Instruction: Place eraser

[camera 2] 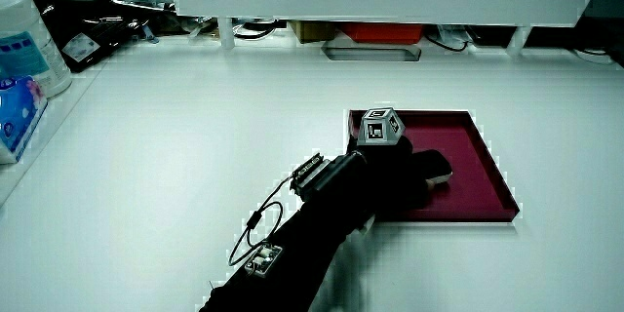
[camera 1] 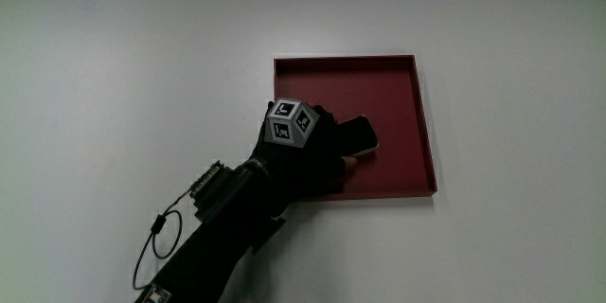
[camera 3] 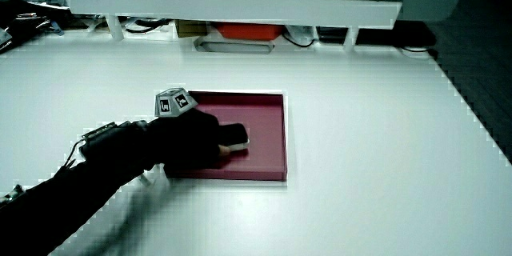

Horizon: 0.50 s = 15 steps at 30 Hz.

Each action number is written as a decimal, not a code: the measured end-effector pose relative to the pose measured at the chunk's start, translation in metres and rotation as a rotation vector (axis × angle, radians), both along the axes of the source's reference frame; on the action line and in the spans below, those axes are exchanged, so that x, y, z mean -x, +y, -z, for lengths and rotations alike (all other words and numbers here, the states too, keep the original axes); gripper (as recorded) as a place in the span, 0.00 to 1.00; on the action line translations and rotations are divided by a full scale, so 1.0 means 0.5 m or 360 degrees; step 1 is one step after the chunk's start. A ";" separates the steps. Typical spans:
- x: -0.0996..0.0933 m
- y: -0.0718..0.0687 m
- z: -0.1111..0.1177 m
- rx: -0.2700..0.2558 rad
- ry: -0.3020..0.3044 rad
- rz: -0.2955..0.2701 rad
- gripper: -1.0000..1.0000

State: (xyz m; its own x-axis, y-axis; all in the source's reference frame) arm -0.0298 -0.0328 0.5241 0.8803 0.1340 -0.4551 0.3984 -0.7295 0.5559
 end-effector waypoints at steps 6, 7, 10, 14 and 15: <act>0.005 0.002 -0.004 0.0005 0.0001 0.0023 0.36; 0.006 0.003 -0.005 0.0000 0.0003 0.0022 0.33; 0.010 0.005 -0.004 0.0026 0.0010 0.0021 0.26; 0.025 0.000 0.004 0.0012 0.0061 0.0040 0.17; 0.031 -0.003 0.011 0.0016 0.0081 0.0042 0.14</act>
